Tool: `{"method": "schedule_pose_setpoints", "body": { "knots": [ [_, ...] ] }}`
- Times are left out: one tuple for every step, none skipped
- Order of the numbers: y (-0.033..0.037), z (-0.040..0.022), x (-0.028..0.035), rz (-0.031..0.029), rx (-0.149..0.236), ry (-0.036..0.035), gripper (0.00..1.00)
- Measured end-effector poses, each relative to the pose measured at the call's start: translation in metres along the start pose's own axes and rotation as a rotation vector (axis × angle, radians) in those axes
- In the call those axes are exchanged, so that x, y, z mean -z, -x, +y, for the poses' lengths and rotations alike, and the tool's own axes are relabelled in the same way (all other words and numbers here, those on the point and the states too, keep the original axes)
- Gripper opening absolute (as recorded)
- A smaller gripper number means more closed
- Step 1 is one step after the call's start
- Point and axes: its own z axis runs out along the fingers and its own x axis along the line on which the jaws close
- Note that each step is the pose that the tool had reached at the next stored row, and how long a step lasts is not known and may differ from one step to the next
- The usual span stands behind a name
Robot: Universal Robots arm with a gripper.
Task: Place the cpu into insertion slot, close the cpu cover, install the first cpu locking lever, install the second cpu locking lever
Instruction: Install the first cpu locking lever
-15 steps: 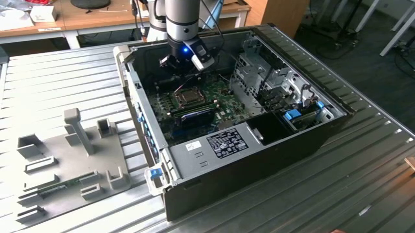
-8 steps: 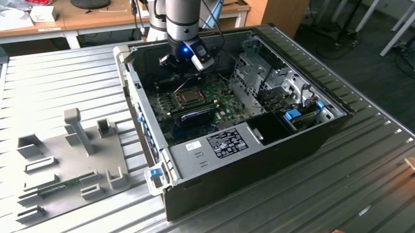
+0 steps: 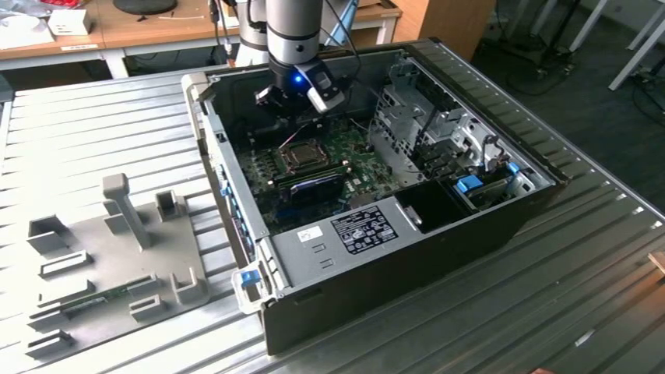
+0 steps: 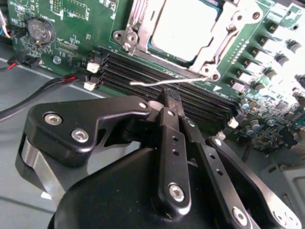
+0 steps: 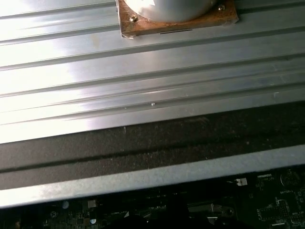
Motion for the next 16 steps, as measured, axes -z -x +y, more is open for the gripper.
{"method": "schedule_pose_setpoints", "body": {
  "knots": [
    [0.0001, -0.0006, 0.0001, 0.0, 0.0, 0.0002, 0.1],
    [0.0003, -0.0011, 0.0002, 0.0001, 0.0, 0.0006, 0.1],
    [0.0003, -0.0014, 0.0003, 0.0001, 0.0, 0.001, 0.1],
    [0.0003, -0.0014, 0.0002, 0.0002, 0.0, 0.0018, 0.1],
    [0.0003, -0.0013, 0.0002, 0.0002, 0.0, 0.002, 0.1],
    [0.0004, -0.0014, 0.0002, 0.0004, 0.0, 0.0027, 0.1],
    [0.0004, -0.0015, 0.0001, 0.0006, 0.0, 0.0041, 0.1],
    [0.0004, -0.0015, 0.0001, 0.0011, 0.0, 0.0069, 0.1],
    [0.0004, -0.0015, 0.0001, 0.0018, -0.001, 0.0115, 0.1],
    [0.0004, -0.0015, 0.0, 0.0031, -0.002, 0.0207, 0.1],
    [0.0004, -0.0015, 0.0, 0.0043, -0.002, 0.029, 0.1],
    [0.0004, -0.0015, 0.0001, 0.0045, -0.002, 0.0307, 0.1],
    [0.0004, -0.0015, 0.0, 0.0045, -0.002, 0.0308, 0.1],
    [0.0005, -0.0016, 0.0001, 0.0046, -0.002, 0.0308, 0.1],
    [0.0007, -0.0017, 0.0001, 0.0047, -0.002, 0.0309, 0.1],
    [0.001, -0.0018, 0.0001, 0.0047, -0.002, 0.0307, 0.1]
  ]
}}
